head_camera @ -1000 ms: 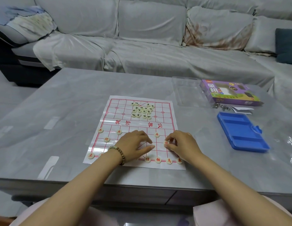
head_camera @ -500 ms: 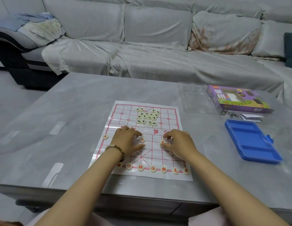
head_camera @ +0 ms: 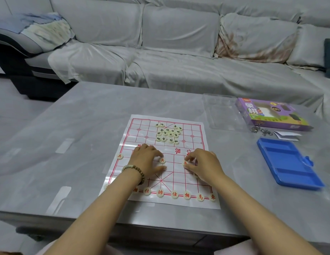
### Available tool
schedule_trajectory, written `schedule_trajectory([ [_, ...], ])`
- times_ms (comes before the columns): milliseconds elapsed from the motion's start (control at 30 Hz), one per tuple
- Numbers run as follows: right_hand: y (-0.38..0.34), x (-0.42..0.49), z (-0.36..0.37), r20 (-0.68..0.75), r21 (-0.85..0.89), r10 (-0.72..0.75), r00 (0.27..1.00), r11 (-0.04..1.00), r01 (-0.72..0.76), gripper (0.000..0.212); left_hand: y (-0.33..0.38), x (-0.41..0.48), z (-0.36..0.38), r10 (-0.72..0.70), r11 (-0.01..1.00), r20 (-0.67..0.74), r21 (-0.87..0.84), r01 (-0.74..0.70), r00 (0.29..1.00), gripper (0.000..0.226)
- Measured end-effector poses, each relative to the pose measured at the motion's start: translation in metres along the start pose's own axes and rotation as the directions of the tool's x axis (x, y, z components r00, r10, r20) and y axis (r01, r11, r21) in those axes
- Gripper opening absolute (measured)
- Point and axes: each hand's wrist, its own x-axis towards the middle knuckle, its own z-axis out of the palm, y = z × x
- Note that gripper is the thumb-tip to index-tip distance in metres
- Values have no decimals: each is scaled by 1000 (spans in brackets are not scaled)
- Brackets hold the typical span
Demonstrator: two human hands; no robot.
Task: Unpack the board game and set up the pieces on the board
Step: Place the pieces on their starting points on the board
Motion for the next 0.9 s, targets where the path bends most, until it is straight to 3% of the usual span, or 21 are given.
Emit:
schedule_trajectory([
  [167,0,1,2,20,16,11,1000,1000,-12,32,-1,1,-1,8,1000,-12,-17,-8,1000,49],
  [333,3,19,-15,43,269,28,999,962,-38,27,-13,11,-19,-49,989,-130,-146,29,990,46],
  [433,3,46,-27,69,334,8,998,942,-31,23,-25,27,-30,-93,984,-126,-164,71,988,45],
  [700,-5,97,-3,133,260,-33,991,966,-3,26,-34,70,-38,-114,973,30,-201,118,993,41],
  [900,-9,106,16,23,196,-68,997,979,62,22,-21,94,-29,-54,996,71,-68,59,996,37],
])
